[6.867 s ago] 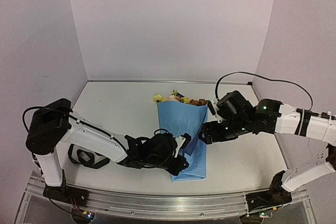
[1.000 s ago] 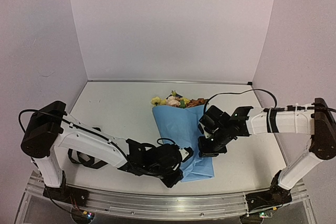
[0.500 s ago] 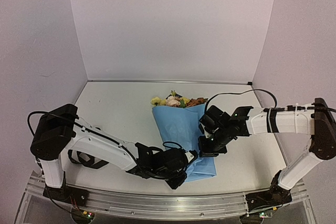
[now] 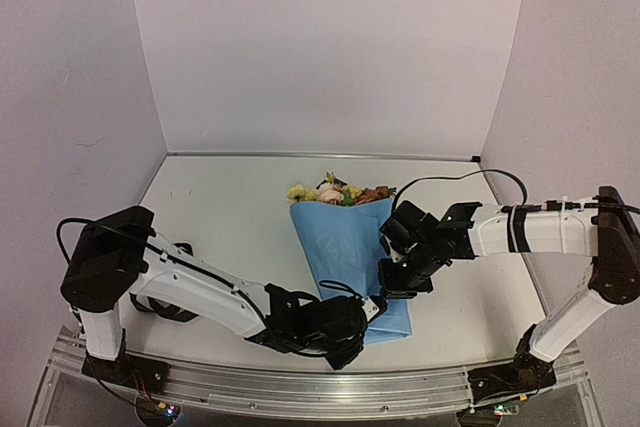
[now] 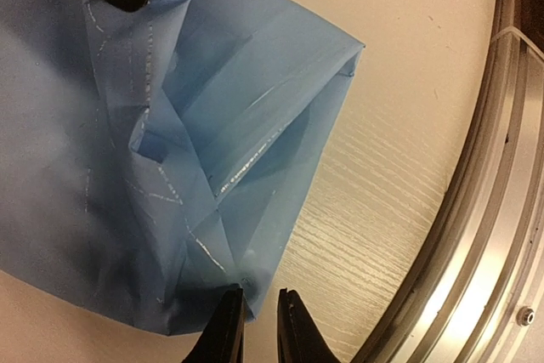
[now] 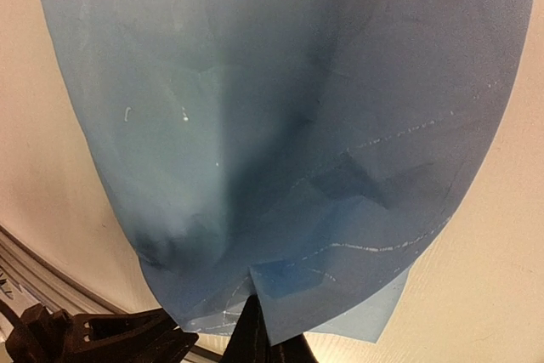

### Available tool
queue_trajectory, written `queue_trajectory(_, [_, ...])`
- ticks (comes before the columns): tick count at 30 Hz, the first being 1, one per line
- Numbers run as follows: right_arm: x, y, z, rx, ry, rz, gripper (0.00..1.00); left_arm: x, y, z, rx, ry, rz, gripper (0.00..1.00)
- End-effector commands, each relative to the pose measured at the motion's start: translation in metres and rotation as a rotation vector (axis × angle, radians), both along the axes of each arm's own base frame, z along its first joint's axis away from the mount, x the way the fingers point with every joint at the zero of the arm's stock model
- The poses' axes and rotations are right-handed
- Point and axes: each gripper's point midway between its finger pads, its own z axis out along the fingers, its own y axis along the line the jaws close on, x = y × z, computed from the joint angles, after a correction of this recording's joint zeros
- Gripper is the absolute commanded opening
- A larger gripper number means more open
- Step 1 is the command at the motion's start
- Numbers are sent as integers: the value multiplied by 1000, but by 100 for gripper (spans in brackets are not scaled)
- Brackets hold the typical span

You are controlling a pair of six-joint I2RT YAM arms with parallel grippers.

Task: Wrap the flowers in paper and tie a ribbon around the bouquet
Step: Press the fold line of the folded wrapping paper.

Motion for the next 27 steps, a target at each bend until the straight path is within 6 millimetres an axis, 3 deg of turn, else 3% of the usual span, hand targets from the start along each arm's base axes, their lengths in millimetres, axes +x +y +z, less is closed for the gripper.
queue_trajectory(1, [3, 0, 0, -6, -6, -14, 0, 4, -18, 8, -56, -17, -4, 16])
queue_trajectory(6, [4, 1, 2, -2, -9, -12, 0, -1, -14, -8, -40, 22, -14, 15])
queue_trajectory(17, [11, -8, 19, 21, 6, 7, 0, -20, 8, -33, -16, 133, -26, 0])
queue_trajectory(21, [10, -7, 19, 26, 29, 9, 0, -19, 10, -28, -27, 133, -18, 0])
queue_trajectory(27, [5, -11, 3, -2, 77, -29, 0, -4, 17, 2, -77, 70, 58, 2])
